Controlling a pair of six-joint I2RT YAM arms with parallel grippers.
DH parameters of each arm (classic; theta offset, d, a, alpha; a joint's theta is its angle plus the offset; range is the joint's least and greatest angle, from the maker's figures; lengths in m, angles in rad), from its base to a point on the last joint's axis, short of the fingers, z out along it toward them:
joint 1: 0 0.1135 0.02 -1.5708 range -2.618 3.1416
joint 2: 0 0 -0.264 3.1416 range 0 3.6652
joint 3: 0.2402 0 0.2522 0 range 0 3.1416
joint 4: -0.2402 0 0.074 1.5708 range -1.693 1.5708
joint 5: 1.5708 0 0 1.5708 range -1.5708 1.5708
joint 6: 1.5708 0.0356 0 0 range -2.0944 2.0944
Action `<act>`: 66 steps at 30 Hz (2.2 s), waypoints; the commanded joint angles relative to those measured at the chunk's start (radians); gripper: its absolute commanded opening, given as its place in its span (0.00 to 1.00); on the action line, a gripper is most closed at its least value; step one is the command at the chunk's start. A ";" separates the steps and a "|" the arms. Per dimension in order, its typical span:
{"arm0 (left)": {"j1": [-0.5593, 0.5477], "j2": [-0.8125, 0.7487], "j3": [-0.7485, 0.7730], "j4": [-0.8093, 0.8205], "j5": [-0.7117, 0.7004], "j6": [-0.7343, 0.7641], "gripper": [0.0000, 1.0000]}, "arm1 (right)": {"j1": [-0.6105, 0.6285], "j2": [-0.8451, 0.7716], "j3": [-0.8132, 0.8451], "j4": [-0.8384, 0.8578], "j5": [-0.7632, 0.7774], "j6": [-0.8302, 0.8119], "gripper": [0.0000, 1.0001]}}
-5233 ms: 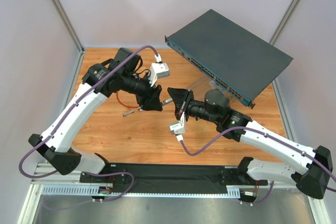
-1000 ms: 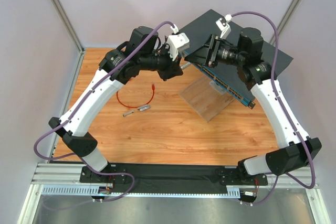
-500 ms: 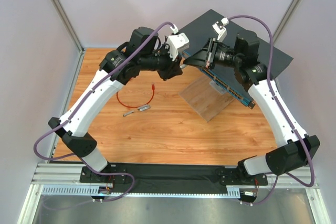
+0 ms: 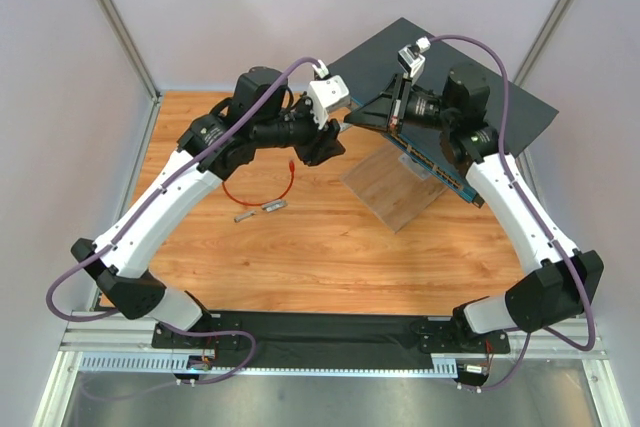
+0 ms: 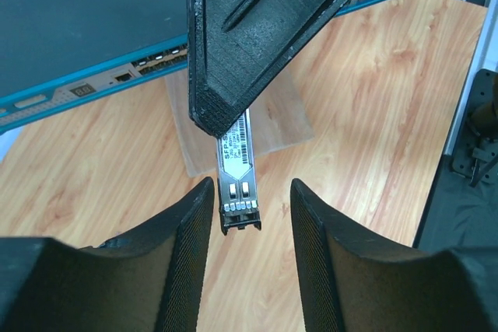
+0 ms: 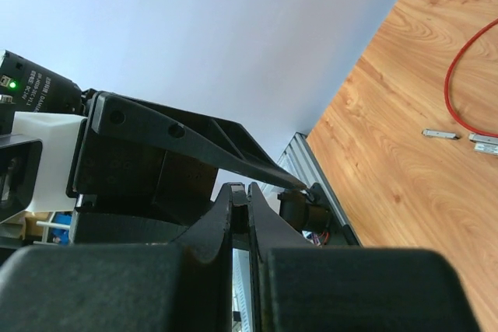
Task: Insert the plug into the switch port
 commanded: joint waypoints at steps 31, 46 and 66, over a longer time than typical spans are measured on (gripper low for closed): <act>-0.005 -0.020 -0.023 0.090 -0.013 -0.031 0.00 | -0.117 -0.011 0.112 -0.167 0.046 -0.094 0.91; -0.002 0.172 0.130 0.024 -0.202 -0.163 0.00 | -0.616 -0.290 0.137 -0.666 0.057 -0.454 1.00; 0.068 0.200 0.117 0.033 -0.103 -0.235 0.00 | -1.228 -0.223 -0.052 -1.248 -0.244 -1.011 1.00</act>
